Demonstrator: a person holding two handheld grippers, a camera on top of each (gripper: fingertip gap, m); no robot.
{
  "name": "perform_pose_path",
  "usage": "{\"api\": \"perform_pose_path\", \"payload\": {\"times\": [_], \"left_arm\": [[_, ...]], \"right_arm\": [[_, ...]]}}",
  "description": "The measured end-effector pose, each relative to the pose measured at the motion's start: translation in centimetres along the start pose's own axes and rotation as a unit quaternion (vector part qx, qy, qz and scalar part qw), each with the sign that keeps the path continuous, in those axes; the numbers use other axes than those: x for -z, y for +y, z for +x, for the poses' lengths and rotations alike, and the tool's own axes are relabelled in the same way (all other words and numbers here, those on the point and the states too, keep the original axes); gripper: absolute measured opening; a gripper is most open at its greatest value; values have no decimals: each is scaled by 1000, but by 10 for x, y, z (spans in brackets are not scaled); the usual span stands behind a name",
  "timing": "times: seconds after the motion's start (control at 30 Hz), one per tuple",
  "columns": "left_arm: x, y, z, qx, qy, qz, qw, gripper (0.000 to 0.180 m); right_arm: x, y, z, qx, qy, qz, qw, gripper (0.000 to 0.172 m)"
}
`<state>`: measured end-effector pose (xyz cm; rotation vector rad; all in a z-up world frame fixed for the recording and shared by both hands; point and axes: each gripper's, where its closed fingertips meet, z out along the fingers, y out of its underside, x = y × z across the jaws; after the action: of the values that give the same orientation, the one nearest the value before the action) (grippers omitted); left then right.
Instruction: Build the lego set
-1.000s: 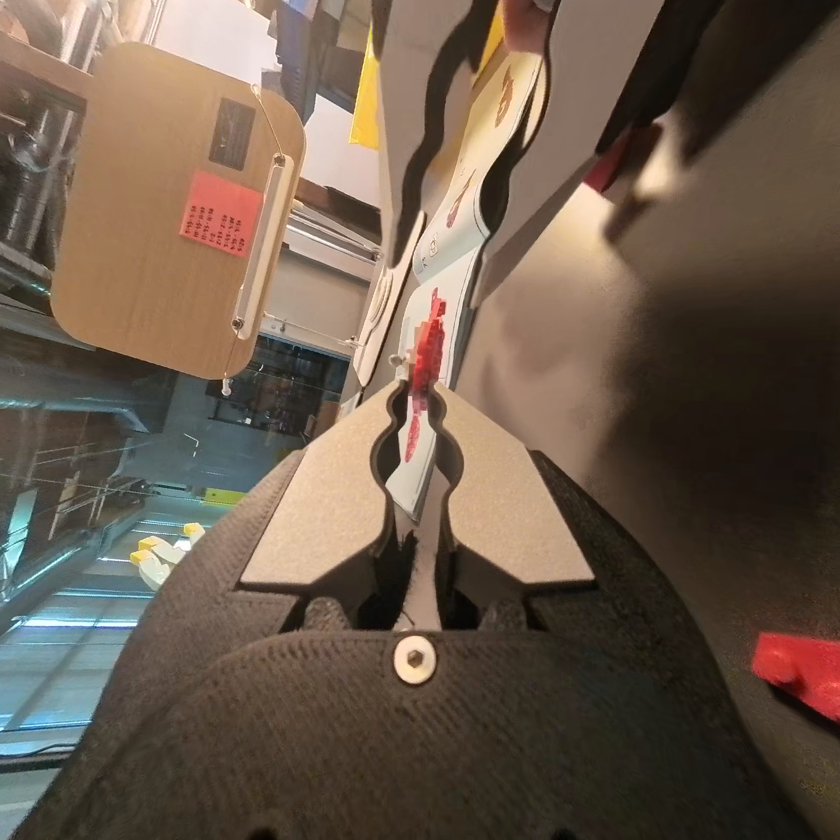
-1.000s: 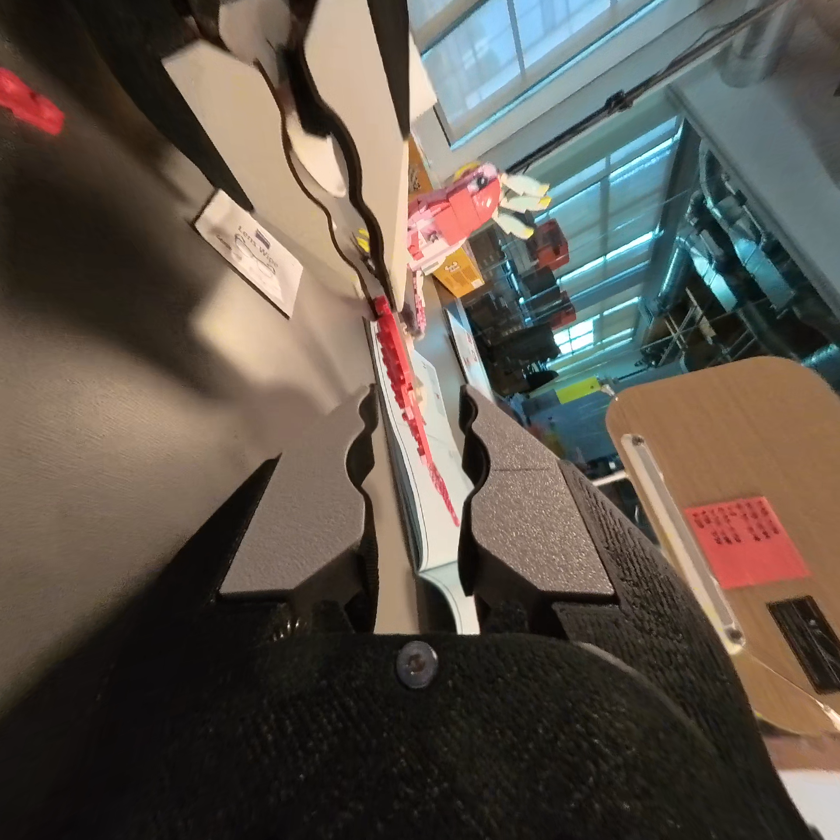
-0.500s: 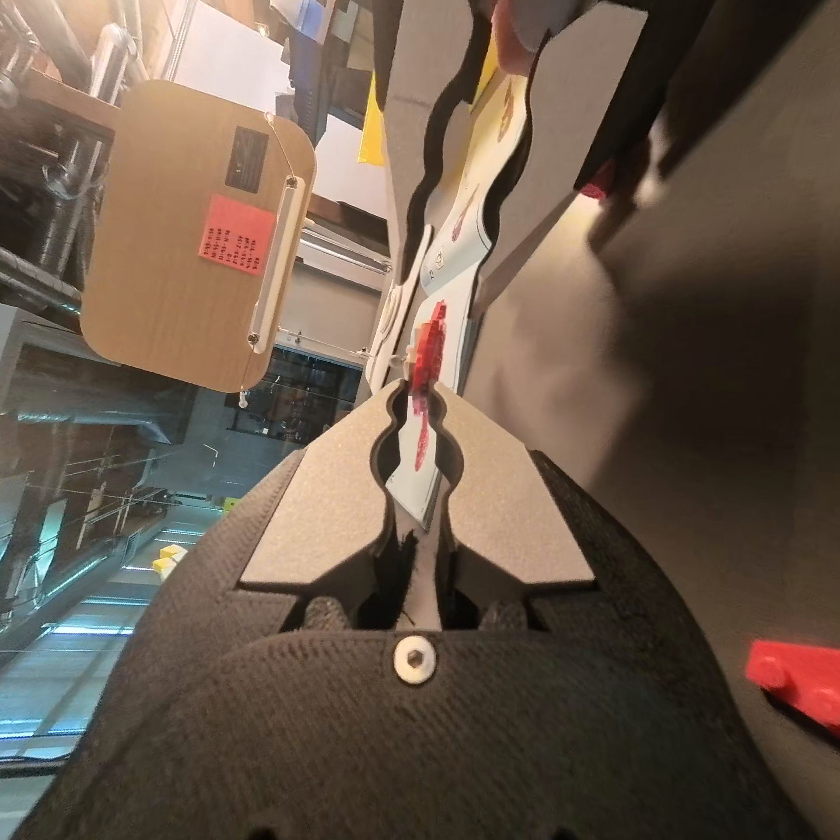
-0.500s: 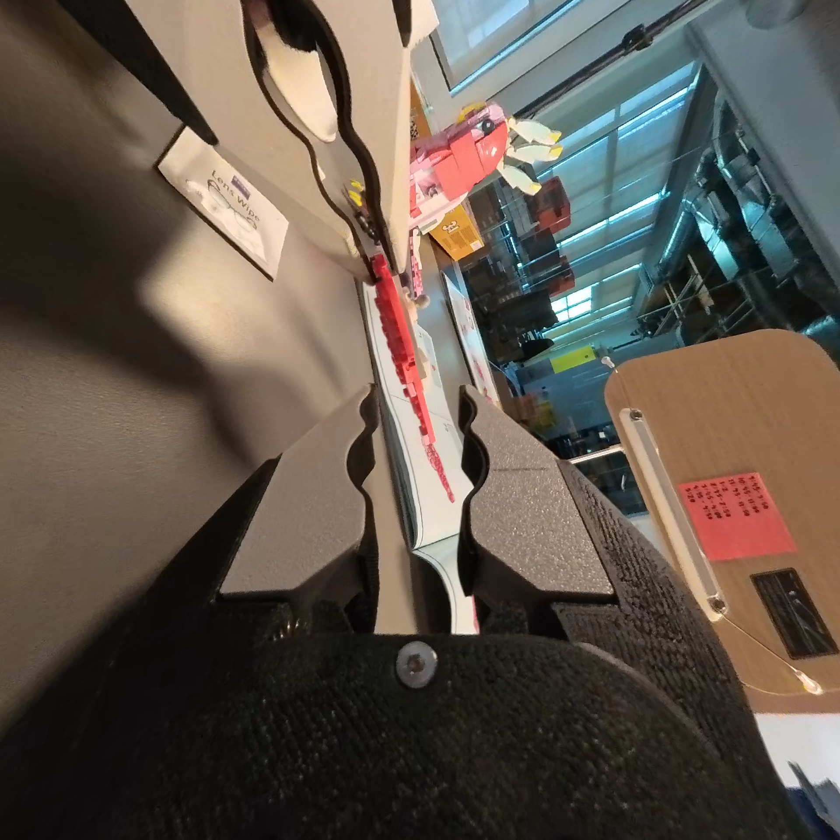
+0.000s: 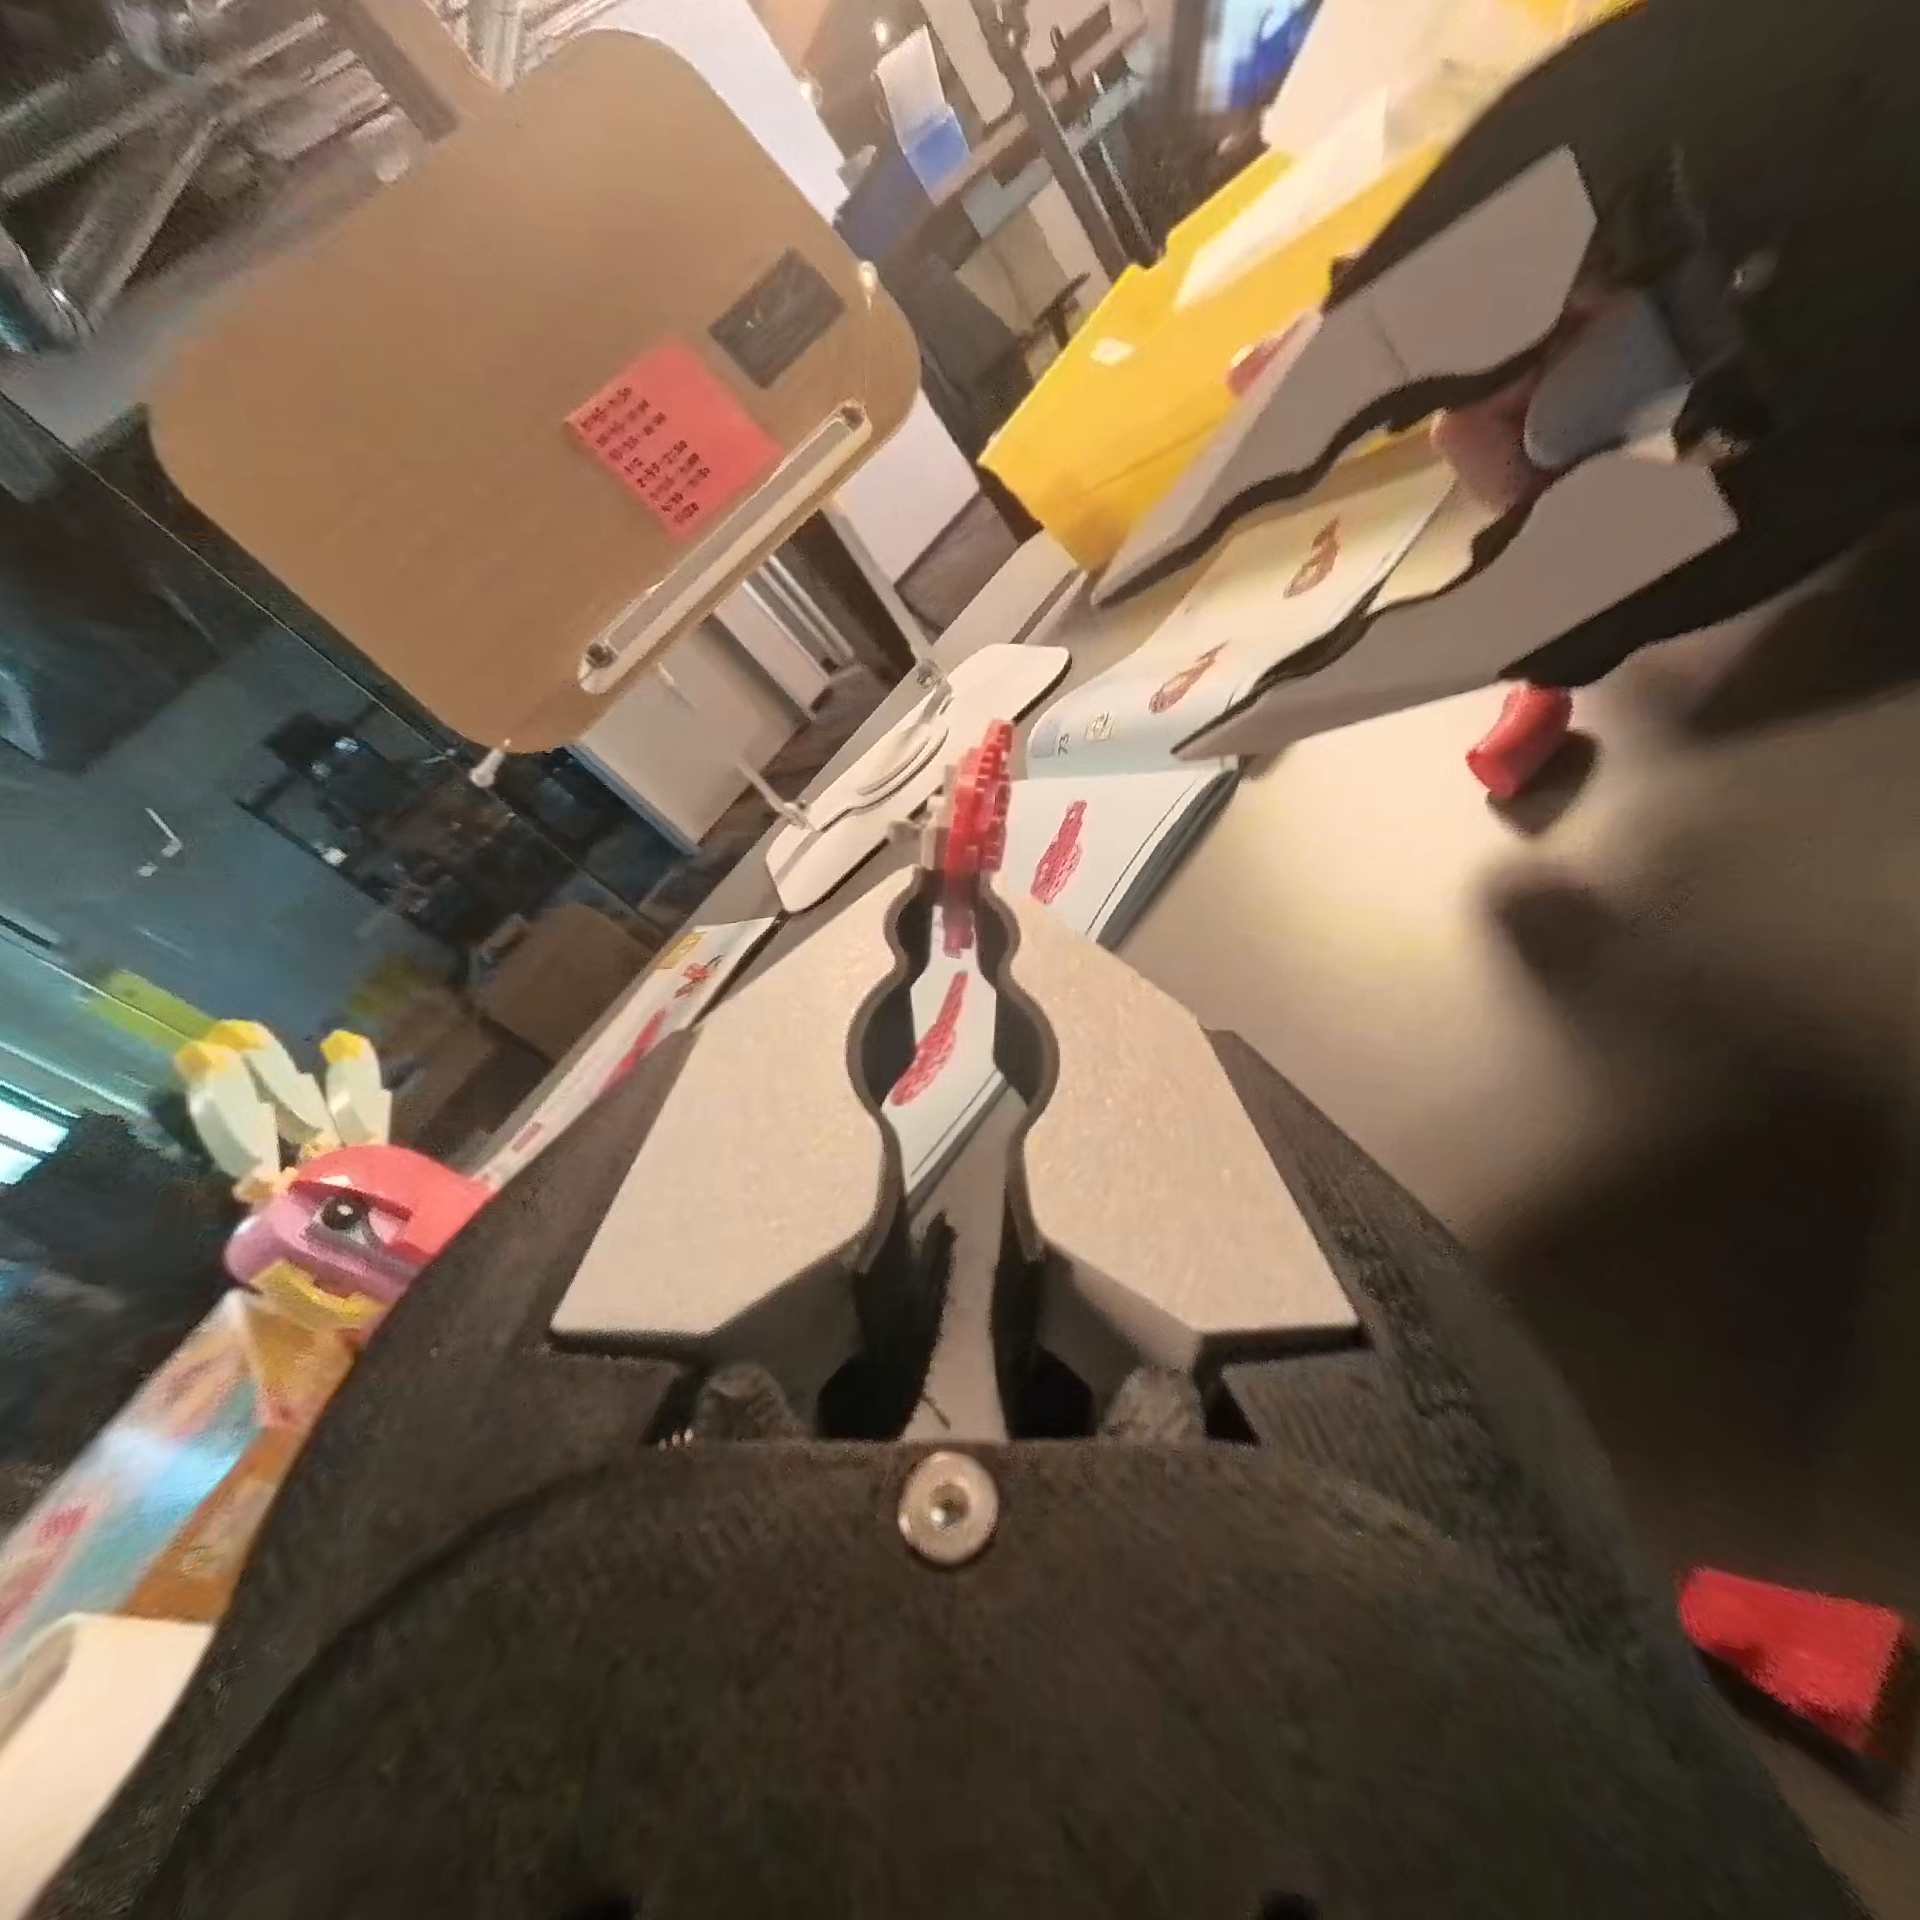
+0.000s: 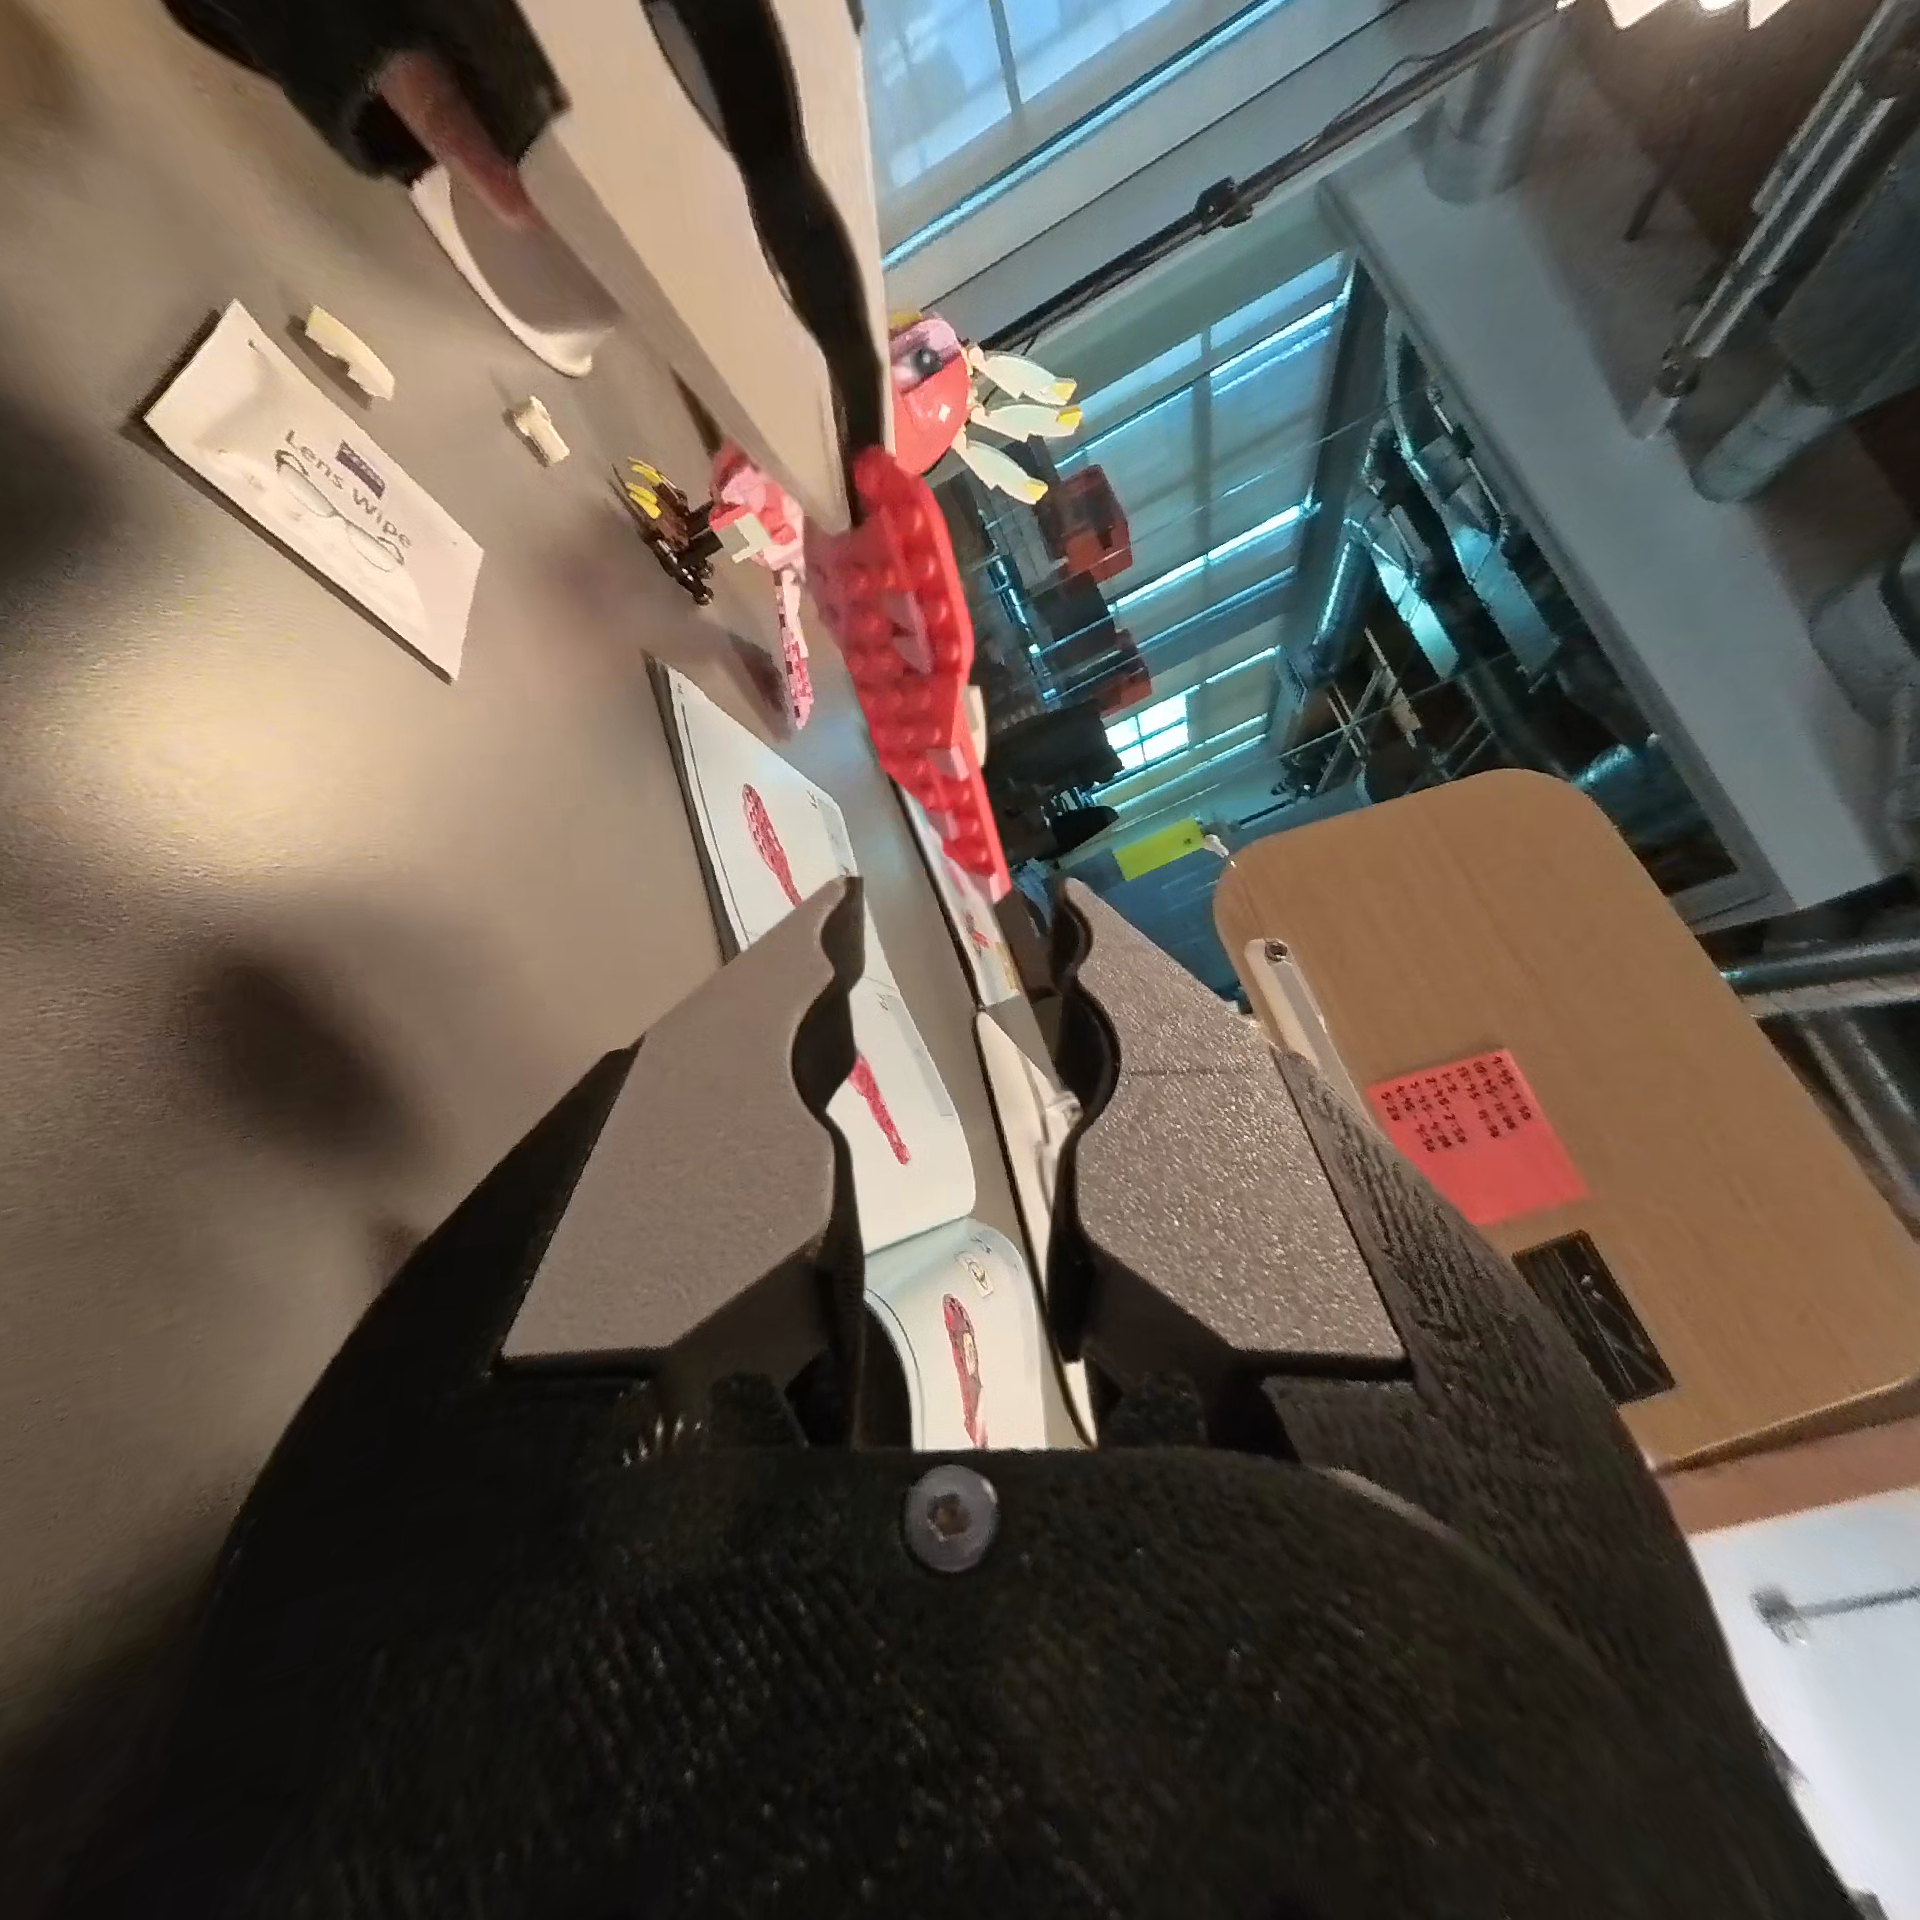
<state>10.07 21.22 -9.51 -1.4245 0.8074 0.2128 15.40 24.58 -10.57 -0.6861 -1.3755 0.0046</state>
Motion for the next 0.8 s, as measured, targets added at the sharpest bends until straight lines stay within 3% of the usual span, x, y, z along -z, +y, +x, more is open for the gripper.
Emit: {"api": "perform_pose_path", "payload": {"times": [0.23,0.33,0.53,0.73,0.8], "left_arm": [[5,-14,8,61,52,46,996,6],[7,-24,29,119,136,72,981,6],[7,-25,30,236,189,76,950,6],[9,-28,22,338,221,94,910,6],[10,-29,20,346,225,96,906,6]], "right_arm": [[0,2,6,21,23,-6,999,38],[1,-2,10,35,34,2,999,42],[1,-3,2,80,21,-3,997,44],[2,-7,3,88,27,2,996,29],[3,-7,5,90,32,2,995,15]]}}
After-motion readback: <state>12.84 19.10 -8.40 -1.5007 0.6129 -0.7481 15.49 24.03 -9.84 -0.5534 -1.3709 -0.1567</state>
